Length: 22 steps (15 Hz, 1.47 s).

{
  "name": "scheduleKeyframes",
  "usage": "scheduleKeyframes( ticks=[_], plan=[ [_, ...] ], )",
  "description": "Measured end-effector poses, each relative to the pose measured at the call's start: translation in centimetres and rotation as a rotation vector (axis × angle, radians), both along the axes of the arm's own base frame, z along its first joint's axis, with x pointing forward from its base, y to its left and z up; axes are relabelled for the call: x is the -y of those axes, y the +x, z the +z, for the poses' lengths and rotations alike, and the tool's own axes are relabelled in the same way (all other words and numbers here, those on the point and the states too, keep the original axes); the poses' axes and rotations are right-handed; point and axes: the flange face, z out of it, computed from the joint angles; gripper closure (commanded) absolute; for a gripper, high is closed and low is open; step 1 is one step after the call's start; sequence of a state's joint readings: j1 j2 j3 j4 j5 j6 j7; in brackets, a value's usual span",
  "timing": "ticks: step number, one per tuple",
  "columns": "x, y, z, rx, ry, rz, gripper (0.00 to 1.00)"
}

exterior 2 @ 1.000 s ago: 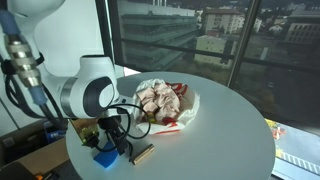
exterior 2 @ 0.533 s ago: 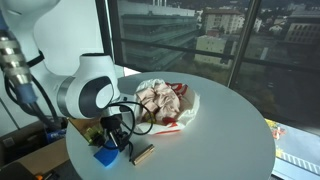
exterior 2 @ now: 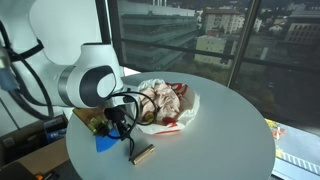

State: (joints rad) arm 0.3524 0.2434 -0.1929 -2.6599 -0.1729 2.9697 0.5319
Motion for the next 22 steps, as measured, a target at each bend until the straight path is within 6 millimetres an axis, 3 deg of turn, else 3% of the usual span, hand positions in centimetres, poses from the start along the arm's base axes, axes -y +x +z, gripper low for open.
scheduleKeyframes(
  ticks=[3, 7, 10, 12, 15, 16, 18, 22],
  plan=[
    [1.0, 2.6, 3.6, 0.06, -0.027, -0.04, 0.88],
    [2.2, 7.8, 9.0, 0.162, -0.081, -0.1, 0.88],
    [1.9, 11.2, 11.3, 0.197, -0.104, -0.123, 0.88],
    [1.5, 12.7, 10.9, 0.187, -0.116, -0.12, 0.88],
    [1.3, 14.0, 8.5, 0.162, -0.137, -0.105, 0.83],
    [1.2, 14.4, 7.7, 0.155, -0.146, -0.096, 0.62],
    [1.2, 15.4, 6.3, 0.148, -0.16, -0.088, 0.51],
    [1.5, 17.2, 5.3, 0.155, -0.175, -0.09, 0.19]
  ],
)
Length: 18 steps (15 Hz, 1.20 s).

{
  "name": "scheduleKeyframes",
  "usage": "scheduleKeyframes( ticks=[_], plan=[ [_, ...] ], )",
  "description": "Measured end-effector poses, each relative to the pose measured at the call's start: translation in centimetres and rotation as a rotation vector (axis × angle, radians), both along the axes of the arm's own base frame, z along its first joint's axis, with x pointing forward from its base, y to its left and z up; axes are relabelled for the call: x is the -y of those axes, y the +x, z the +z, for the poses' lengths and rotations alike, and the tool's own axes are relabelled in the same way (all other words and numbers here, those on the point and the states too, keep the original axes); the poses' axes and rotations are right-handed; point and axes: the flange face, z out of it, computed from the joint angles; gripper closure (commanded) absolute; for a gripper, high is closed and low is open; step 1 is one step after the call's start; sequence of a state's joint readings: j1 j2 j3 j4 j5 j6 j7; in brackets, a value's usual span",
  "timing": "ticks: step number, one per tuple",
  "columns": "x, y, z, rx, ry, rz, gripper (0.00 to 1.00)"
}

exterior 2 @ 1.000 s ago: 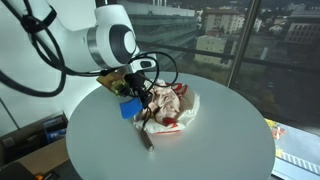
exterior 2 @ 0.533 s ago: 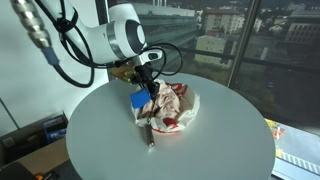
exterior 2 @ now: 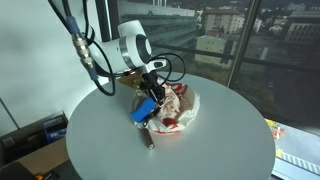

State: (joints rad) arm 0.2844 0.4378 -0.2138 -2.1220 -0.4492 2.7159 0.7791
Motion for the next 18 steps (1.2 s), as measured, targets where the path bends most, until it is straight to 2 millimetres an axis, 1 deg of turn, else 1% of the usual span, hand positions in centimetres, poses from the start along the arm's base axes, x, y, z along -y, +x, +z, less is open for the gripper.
scheduleKeyframes(
  ticks=[2, 3, 7, 10, 11, 13, 18],
  plan=[
    [0.4, 0.5, 0.2, 0.01, -0.006, -0.004, 0.05],
    [0.6, 0.7, 0.5, 0.017, -0.009, -0.007, 0.01],
    [1.5, 1.3, 1.4, 0.045, -0.011, -0.049, 0.0],
    [2.2, 0.8, 1.9, 0.033, -0.011, -0.102, 0.0],
    [2.4, 0.3, 2.0, 0.019, -0.008, -0.117, 0.0],
    [2.5, -1.3, 2.8, 0.001, 0.014, -0.135, 0.0],
    [2.3, -6.7, 6.2, 0.003, 0.073, -0.141, 0.0]
  ],
)
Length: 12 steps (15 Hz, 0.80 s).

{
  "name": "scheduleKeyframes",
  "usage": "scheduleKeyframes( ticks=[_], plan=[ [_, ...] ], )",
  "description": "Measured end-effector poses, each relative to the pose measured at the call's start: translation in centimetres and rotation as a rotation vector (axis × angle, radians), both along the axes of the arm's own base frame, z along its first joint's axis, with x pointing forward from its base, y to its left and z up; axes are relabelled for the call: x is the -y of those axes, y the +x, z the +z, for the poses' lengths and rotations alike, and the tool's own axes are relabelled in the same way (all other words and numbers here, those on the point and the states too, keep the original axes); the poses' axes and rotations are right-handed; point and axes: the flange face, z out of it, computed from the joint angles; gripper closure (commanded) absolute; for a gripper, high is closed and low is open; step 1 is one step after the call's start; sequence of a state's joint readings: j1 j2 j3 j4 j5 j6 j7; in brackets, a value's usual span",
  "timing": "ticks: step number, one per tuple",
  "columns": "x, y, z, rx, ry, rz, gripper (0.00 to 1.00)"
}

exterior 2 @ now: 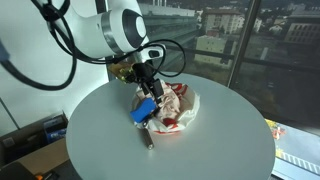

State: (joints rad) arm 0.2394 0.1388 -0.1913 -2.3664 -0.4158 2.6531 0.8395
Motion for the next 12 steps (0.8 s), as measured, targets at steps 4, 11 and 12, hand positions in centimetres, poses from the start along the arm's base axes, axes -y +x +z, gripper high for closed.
scheduleKeyframes(
  ticks=[4, 11, 12],
  plan=[
    [0.1, -3.9, 0.7, -0.051, 0.019, 0.086, 0.0],
    [-0.8, -7.4, -2.7, -0.189, -0.005, 0.321, 0.0],
    [-0.9, -7.5, -3.3, -0.203, -0.008, 0.366, 0.0]
  ],
)
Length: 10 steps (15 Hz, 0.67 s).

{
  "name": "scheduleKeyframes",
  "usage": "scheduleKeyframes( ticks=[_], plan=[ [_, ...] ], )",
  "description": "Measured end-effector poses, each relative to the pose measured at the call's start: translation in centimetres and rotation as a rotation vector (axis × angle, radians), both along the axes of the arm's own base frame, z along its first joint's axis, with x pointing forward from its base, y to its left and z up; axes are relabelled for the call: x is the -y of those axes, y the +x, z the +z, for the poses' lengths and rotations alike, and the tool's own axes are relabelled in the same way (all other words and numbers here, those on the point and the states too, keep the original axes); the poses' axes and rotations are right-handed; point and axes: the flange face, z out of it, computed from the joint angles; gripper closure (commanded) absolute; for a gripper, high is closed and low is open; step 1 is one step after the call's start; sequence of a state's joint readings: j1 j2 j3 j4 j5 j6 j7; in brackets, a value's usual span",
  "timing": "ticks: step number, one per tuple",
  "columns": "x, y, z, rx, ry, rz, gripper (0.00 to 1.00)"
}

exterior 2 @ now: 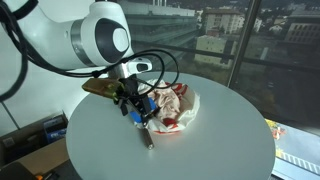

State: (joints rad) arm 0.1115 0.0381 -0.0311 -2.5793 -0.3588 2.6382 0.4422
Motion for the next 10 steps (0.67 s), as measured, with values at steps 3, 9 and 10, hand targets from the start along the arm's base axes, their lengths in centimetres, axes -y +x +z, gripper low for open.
scheduleKeyframes(
  ticks=[3, 9, 10],
  plan=[
    [0.1, -0.1, -1.8, -0.024, -0.006, 0.115, 0.0],
    [2.7, 0.3, -5.0, -0.046, -0.001, 0.174, 0.0],
    [3.2, 0.5, -5.5, -0.048, 0.001, 0.176, 0.0]
  ],
)
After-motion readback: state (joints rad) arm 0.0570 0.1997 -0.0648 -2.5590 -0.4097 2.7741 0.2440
